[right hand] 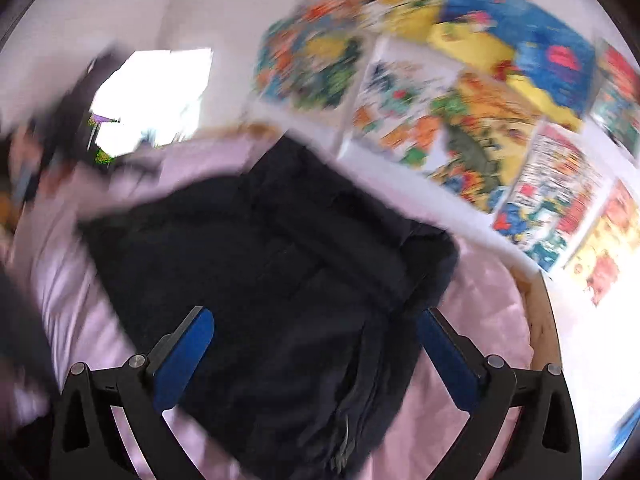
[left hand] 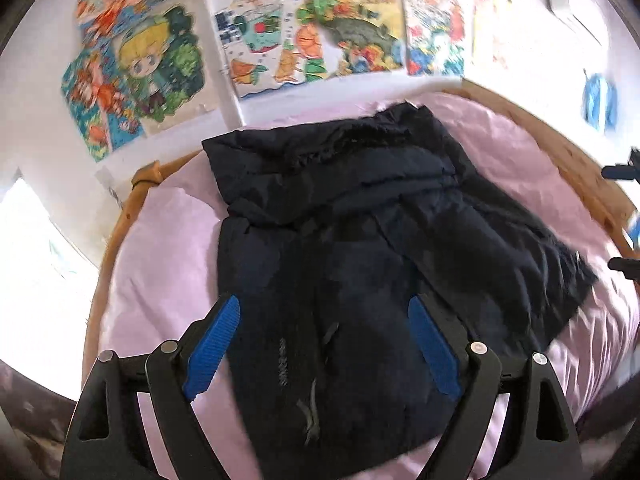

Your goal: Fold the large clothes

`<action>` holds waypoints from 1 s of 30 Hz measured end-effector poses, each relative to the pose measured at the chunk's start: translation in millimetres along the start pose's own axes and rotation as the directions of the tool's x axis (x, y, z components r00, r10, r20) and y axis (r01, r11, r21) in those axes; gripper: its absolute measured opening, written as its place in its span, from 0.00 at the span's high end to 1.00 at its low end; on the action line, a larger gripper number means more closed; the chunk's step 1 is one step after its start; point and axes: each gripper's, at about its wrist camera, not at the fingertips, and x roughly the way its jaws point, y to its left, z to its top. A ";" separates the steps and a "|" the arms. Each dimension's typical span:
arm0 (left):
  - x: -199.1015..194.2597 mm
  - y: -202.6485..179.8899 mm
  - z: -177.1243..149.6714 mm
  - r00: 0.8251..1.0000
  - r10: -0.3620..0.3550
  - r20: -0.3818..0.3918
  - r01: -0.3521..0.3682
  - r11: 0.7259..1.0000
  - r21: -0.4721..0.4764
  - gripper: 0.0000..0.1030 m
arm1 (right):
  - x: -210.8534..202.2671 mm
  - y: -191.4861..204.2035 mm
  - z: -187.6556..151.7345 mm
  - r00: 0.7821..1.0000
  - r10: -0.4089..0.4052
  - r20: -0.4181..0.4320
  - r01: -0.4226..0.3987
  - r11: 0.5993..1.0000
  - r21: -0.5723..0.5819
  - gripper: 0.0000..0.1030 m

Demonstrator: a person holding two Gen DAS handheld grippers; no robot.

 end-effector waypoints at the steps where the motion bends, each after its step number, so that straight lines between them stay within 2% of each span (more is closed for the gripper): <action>1: -3.8 -3.7 -0.2 1.000 0.005 -0.012 -0.005 1.000 0.024 0.19 | -0.1 5.8 -5.2 0.999 0.001 -0.052 -0.004 0.999 -0.049 0.00; 3: -8.0 -11.3 -2.6 0.999 0.001 -0.037 0.000 1.000 0.028 0.19 | -0.6 11.1 -12.8 0.994 0.018 -0.111 -0.026 0.997 -0.071 0.00; 5: -11.9 -20.1 -6.7 0.999 -0.026 -0.043 0.026 1.000 -0.016 0.19 | -4.6 13.2 -14.0 0.991 0.014 -0.136 -0.020 0.999 -0.043 0.00; 8: -16.5 -31.3 -15.7 1.000 -0.014 -0.021 0.011 0.993 -0.119 0.19 | -12.6 16.6 -16.6 0.994 0.007 -0.105 -0.005 1.000 0.020 0.00; 9: -17.1 -34.0 -17.7 1.000 -0.008 -0.025 0.005 0.992 -0.128 0.19 | -14.4 18.7 -17.2 0.995 0.004 -0.099 0.000 0.999 0.036 0.00; 12: -13.3 -45.9 -21.8 0.997 0.046 -0.067 -0.051 0.996 -0.075 0.19 | -8.9 27.6 -28.8 0.996 0.004 -0.085 0.002 0.997 0.075 0.00; 13: -10.5 -47.9 -24.9 0.996 0.055 -0.071 -0.060 0.997 -0.058 0.19 | -4.0 33.4 -35.5 0.996 -0.003 -0.085 0.008 0.998 0.058 0.00; 16: 1.8 -51.2 -37.5 0.993 0.078 -0.093 -0.081 0.996 -0.024 0.19 | 15.1 55.2 -55.5 0.989 -0.089 -0.117 0.077 0.992 -0.100 0.00; 18: 9.7 -48.5 -45.8 0.991 0.058 -0.121 -0.060 0.998 -0.020 0.19 | 28.5 70.4 -70.8 0.982 -0.138 -0.132 0.110 0.974 -0.198 0.00; 21: 18.7 -42.1 -55.3 0.989 0.012 -0.148 -0.018 0.999 -0.039 0.19 | 48.5 88.8 -86.4 0.967 -0.220 -0.132 0.167 0.930 -0.326 0.00; 25: 19.5 -39.2 -61.0 0.989 0.008 -0.148 -0.013 0.999 -0.032 0.19 | 71.7 102.9 -102.3 0.944 -0.299 -0.138 0.207 0.864 -0.458 0.00; 30: 14.5 -36.7 -65.6 0.990 -0.001 -0.142 -0.004 0.999 -0.039 0.19 | 86.8 111.9 -114.9 0.934 -0.333 -0.130 0.217 0.818 -0.533 0.00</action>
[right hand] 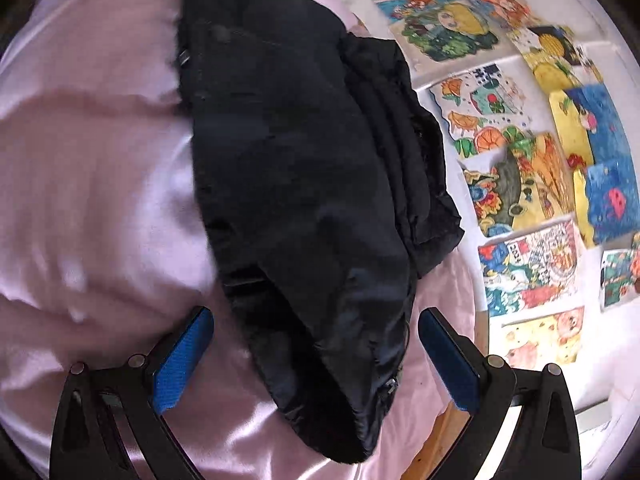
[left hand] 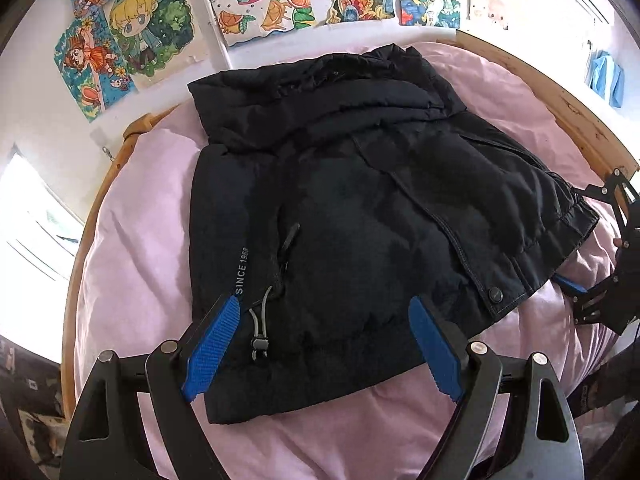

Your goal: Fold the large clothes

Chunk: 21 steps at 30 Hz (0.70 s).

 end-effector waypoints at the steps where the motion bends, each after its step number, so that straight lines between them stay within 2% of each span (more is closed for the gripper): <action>1: -0.1 -0.6 -0.8 1.000 0.000 -0.001 0.000 1.000 0.004 0.19 | 1.0 2.2 0.4 1.000 -0.006 0.003 0.006 1.000 -0.012 0.00; 6: 1.0 -10.6 -6.8 0.999 -0.038 -0.002 0.038 0.997 0.061 0.19 | 6.0 2.7 6.9 0.999 -0.029 0.016 0.030 0.999 -0.023 0.00; 10: 3.6 -38.6 -17.2 0.998 -0.062 0.005 0.059 0.976 0.211 0.19 | 12.9 4.6 15.9 1.000 -0.029 0.009 0.029 1.000 -0.012 0.02; 12: 6.1 -49.8 -24.5 0.997 -0.077 0.005 0.073 0.959 0.274 0.19 | 15.8 7.0 18.3 1.000 -0.024 0.009 0.025 0.999 -0.021 0.12; 14: 11.1 -58.1 -30.9 0.997 -0.079 -0.004 0.076 0.946 0.316 0.19 | 15.4 4.5 19.4 1.000 -0.017 0.009 0.017 1.000 -0.011 0.42; 16: 20.3 -64.1 -37.2 0.998 -0.066 -0.017 0.068 0.934 0.351 0.19 | 13.6 -0.3 20.5 1.000 -0.013 0.008 0.012 1.000 0.020 0.51; 17: 24.7 -65.7 -39.2 0.998 -0.052 -0.021 0.056 0.930 0.364 0.19 | 12.5 -5.6 21.3 1.000 -0.002 0.011 0.002 0.999 0.047 0.61; 21: 48.3 -66.5 -47.7 0.999 0.022 -0.048 0.000 0.913 0.408 0.19 | 9.1 -28.4 28.1 0.997 0.070 0.016 -0.072 0.983 0.171 0.70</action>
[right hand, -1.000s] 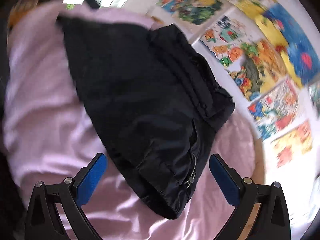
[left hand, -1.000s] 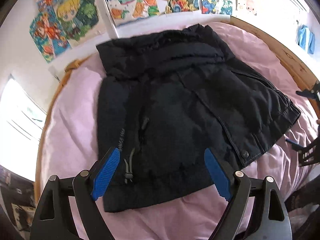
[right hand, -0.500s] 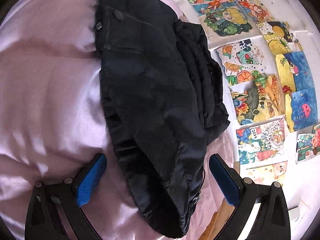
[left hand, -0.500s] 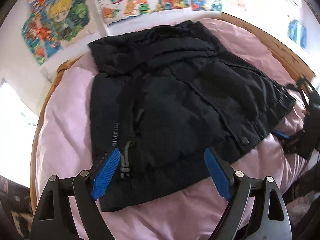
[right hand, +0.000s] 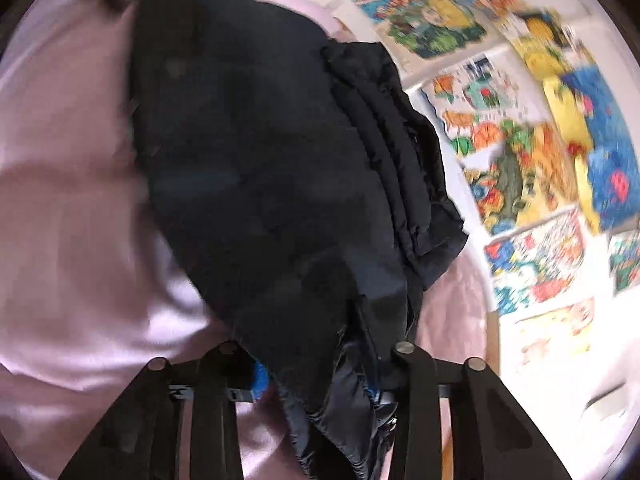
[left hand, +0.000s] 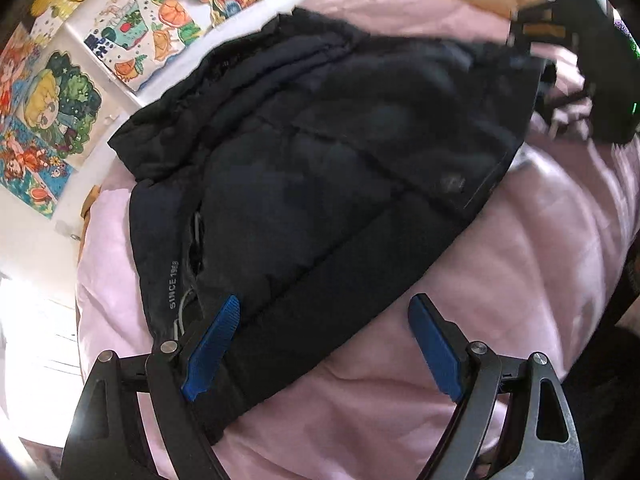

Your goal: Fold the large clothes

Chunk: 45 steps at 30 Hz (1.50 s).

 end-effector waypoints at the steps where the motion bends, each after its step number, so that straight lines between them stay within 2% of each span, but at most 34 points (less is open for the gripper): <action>1: 3.0 1.1 -1.8 1.000 0.006 -0.005 -0.006 1.000 0.004 0.19 | -0.9 -6.0 2.1 1.000 0.020 -0.002 -0.020 0.999 0.033 0.72; 7: 10.7 -0.5 -4.8 0.999 0.039 -0.027 -0.037 0.998 0.040 0.19 | -7.8 -32.3 14.0 0.994 0.108 -0.001 -0.106 0.979 0.175 0.81; 11: 12.7 8.9 -1.2 0.997 0.071 -0.023 -0.071 0.997 0.015 0.19 | -17.4 -64.2 24.1 0.985 0.171 0.029 -0.172 0.929 0.327 0.85; 13: 10.2 17.4 1.7 0.990 0.138 -0.017 -0.138 0.990 -0.013 0.20 | -21.8 -78.4 28.6 0.981 0.188 0.048 -0.191 0.901 0.389 0.86; 15: 8.9 26.3 2.8 0.982 0.188 -0.017 -0.189 0.982 -0.031 0.31 | -25.7 -91.5 32.7 0.979 0.194 0.063 -0.202 0.877 0.437 0.86; 16: 9.1 31.6 3.1 0.978 0.209 -0.027 -0.210 0.977 -0.047 0.44 | -27.7 -97.4 34.2 0.978 0.195 0.070 -0.205 0.867 0.455 0.86; 17: 8.0 36.9 2.8 0.979 0.201 -0.032 -0.203 0.977 -0.071 0.52 | -30.2 -100.6 35.6 0.978 0.193 0.075 -0.206 0.860 0.468 0.87; 22: 2.3 43.3 6.2 0.972 0.234 -0.023 -0.235 0.967 -0.098 0.84 | -34.6 -100.3 36.0 0.979 0.188 0.076 -0.202 0.859 0.471 0.87; 26: -17.0 56.5 17.3 0.973 0.230 0.019 -0.223 0.958 -0.183 0.91 | -32.0 -107.1 31.5 0.975 0.210 0.078 -0.220 0.837 0.501 0.88; 30: -48.5 66.6 33.4 0.973 0.217 0.080 -0.190 0.947 -0.260 0.93 | -36.9 -131.1 27.5 0.970 0.219 0.108 -0.241 0.780 0.577 0.89; 34: -83.1 58.2 37.4 0.969 0.212 0.123 -0.175 0.950 -0.258 0.93 | -56.6 -148.1 20.7 0.968 0.211 0.135 -0.249 0.750 0.613 0.90; 36: -100.0 49.5 34.4 0.968 0.209 0.137 -0.174 0.958 -0.229 0.93 | -70.8 -150.8 16.4 0.966 0.218 0.137 -0.256 0.754 0.605 0.90; 39: -120.7 43.6 28.8 0.975 0.182 0.128 -0.148 0.961 -0.235 0.93 | -95.7 -146.1 13.7 0.968 0.210 0.137 -0.251 0.802 0.542 0.90; 42: -141.1 25.1 19.2 0.980 0.166 0.106 -0.142 0.969 -0.201 0.93 | -115.7 -139.1 6.9 0.963 0.234 0.133 -0.269 0.816 0.513 0.90; 45: -150.0 12.9 5.1 0.986 0.141 0.087 -0.125 0.979 -0.163 0.93 | -134.4 -124.2 -0.9 0.960 0.258 0.106 -0.277 0.849 0.449 0.90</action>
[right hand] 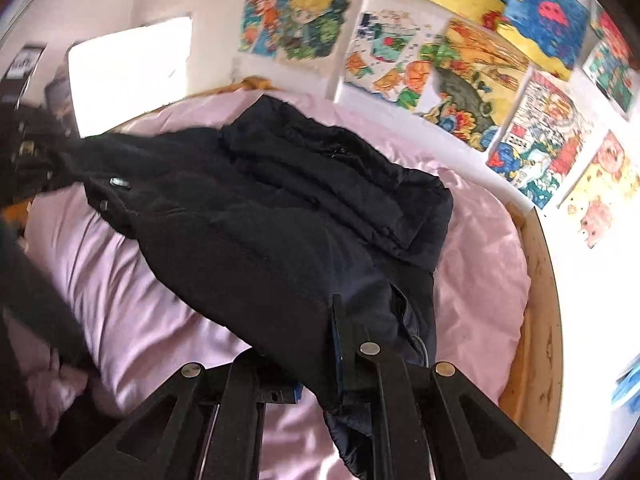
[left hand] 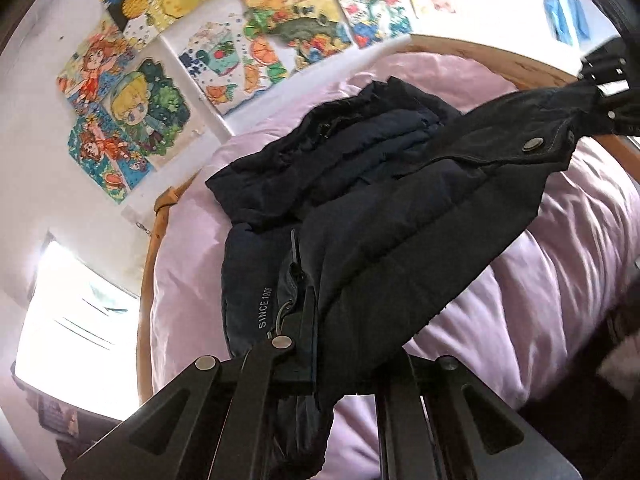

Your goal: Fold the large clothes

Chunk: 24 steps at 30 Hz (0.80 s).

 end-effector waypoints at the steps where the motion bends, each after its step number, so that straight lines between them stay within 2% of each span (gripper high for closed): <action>1: -0.9 0.7 -4.7 1.000 -0.011 -0.004 0.011 1.000 0.006 0.93 | -4.7 4.1 -5.1 1.000 0.007 -0.014 -0.008 1.000 -0.020 0.90; 8: -27.5 -25.2 -21.1 0.997 -0.072 -0.030 0.074 0.994 0.076 0.93 | -27.8 19.3 -41.6 0.991 0.062 -0.119 -0.072 0.994 -0.083 0.91; 12: -20.4 -18.5 -12.7 0.995 -0.095 -0.025 0.096 0.994 0.046 0.93 | -22.2 11.0 -40.9 0.988 0.081 -0.133 -0.087 0.995 -0.040 0.91; 16: -16.4 7.7 10.6 0.992 -0.126 0.002 0.126 0.991 -0.037 0.93 | -20.8 -5.0 -19.8 0.993 0.076 -0.093 -0.076 0.997 0.000 0.90; 24: 0.0 56.8 61.9 0.993 -0.102 0.062 0.109 0.986 -0.129 0.93 | -7.2 -40.8 33.6 1.000 0.026 -0.006 -0.025 0.998 0.065 0.90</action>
